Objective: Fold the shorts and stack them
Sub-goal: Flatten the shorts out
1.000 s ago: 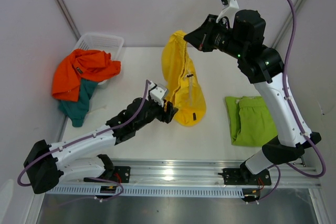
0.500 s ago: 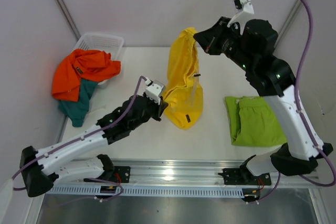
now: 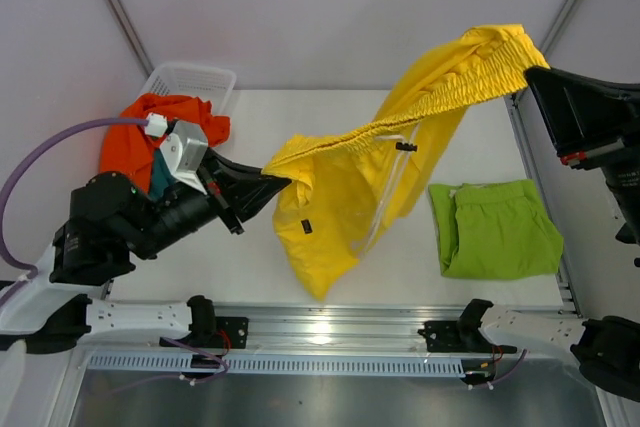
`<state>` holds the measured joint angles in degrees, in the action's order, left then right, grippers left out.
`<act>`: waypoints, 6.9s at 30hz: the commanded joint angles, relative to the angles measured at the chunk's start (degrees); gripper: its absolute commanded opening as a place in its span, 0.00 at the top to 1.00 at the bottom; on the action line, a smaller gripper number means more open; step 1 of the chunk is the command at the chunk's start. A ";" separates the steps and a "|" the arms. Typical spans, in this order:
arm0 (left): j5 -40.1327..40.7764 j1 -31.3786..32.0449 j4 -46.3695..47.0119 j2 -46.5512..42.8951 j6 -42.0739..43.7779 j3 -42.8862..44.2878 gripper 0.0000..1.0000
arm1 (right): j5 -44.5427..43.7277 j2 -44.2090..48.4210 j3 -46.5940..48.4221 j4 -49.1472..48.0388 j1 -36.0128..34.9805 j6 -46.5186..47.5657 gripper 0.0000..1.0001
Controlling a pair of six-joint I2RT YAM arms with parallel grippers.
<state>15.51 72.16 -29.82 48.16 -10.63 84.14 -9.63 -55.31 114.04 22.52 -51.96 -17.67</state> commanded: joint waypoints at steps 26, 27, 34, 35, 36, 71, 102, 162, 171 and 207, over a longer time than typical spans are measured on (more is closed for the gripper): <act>23.69 12.22 -4.54 14.59 23.20 33.37 1.00 | 32.39 -0.95 4.98 -5.10 55.57 -20.91 1.00; 23.87 10.65 -3.93 15.46 23.03 32.68 1.00 | 32.30 -0.68 3.75 -5.82 55.57 -21.43 1.00; -2.19 -18.17 -8.33 19.87 11.52 33.20 1.00 | 33.36 -0.77 -1.45 -9.43 55.57 -23.46 1.00; -4.41 -20.54 -8.15 20.21 11.08 33.02 1.00 | 33.36 -0.85 -2.15 -10.21 55.57 -23.37 1.00; -6.26 -25.44 -7.97 20.65 9.07 33.19 1.00 | 33.45 -0.85 -2.59 -10.74 55.57 -23.37 1.00; -36.59 -37.00 42.47 -21.25 11.17 -12.85 1.00 | 24.85 26.47 -32.29 -38.26 55.74 -23.55 1.00; -26.49 -37.00 28.23 1.95 8.70 -2.31 1.00 | 21.67 11.97 -39.68 -32.54 61.28 -37.44 1.00; -16.57 -60.73 0.72 78.44 -13.10 34.18 0.01 | 5.50 -76.80 9.64 -10.03 43.79 -28.30 0.00; -13.40 -59.07 4.16 61.01 -11.25 16.07 0.01 | 1.37 -58.61 -13.21 -9.00 43.53 -17.76 0.12; -16.82 -71.11 -4.28 7.66 -21.63 -12.77 0.01 | -1.01 -75.54 -5.16 -3.72 -7.53 -13.96 0.45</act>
<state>-1.69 1.30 -31.40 58.17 -33.39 72.36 -8.91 -128.33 102.87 15.81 -58.57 -29.17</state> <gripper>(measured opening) 0.990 0.542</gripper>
